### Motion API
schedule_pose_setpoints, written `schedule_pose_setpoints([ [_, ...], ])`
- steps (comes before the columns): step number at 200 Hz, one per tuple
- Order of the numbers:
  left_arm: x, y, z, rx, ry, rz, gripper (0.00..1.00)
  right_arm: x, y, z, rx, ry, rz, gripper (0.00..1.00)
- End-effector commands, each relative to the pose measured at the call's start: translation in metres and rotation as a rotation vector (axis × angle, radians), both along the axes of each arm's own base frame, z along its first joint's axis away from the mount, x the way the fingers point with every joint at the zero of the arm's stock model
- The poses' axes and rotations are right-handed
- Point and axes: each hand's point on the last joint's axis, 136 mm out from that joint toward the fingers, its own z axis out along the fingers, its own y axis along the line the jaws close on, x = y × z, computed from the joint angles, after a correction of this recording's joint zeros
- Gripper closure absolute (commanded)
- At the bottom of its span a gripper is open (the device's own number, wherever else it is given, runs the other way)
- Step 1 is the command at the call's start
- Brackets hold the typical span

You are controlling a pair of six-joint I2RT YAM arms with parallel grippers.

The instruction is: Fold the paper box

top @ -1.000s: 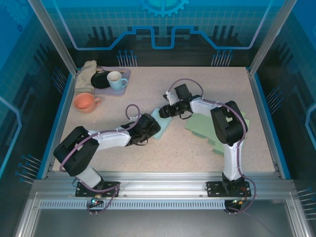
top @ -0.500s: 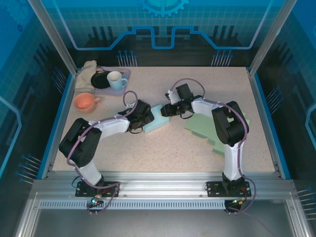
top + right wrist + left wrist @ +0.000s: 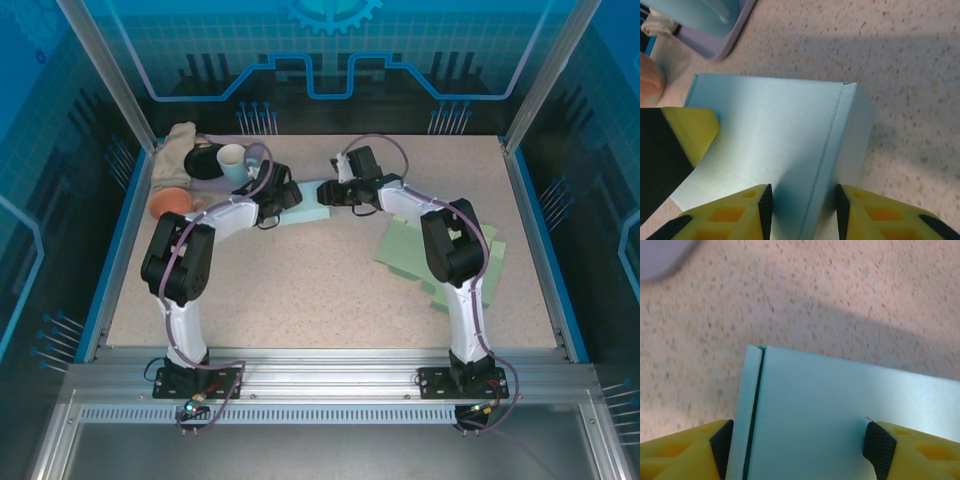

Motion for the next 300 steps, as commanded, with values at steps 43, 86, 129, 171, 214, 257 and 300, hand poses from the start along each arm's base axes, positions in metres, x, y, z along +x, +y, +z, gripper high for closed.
schedule_pose_setpoints([
  [43, 0.037, 0.025, -0.016, 0.114, 0.013, -0.014, 0.25, -0.004, 0.057, -0.021, 0.041, 0.059, 0.089, 0.61],
  [86, 0.040, 0.052, -0.015, 0.204, 0.014, 0.038, 0.18, -0.004, 0.053, -0.026, 0.023, 0.061, 0.060, 0.58],
  [129, 0.029, 0.073, -0.008, 0.254, 0.012, 0.128, 0.12, -0.010, 0.032, 0.000, -0.032, -0.003, 0.023, 0.54],
  [171, 0.010, 0.084, 0.011, 0.257, -0.005, 0.193, 0.08, -0.030, -0.021, 0.033, -0.162, -0.105, -0.104, 0.48],
  [214, -0.034, 0.057, 0.043, 0.183, -0.052, 0.166, 0.08, -0.074, -0.097, 0.060, -0.317, -0.137, -0.333, 0.48],
  [257, -0.072, 0.009, 0.083, 0.214, -0.145, 0.020, 0.08, -0.133, -0.174, 0.061, -0.486, -0.068, -0.554, 0.47],
  [300, -0.097, -0.050, 0.114, 0.158, -0.253, -0.262, 0.08, -0.177, -0.261, 0.065, -0.524, -0.037, -0.810, 0.22],
])
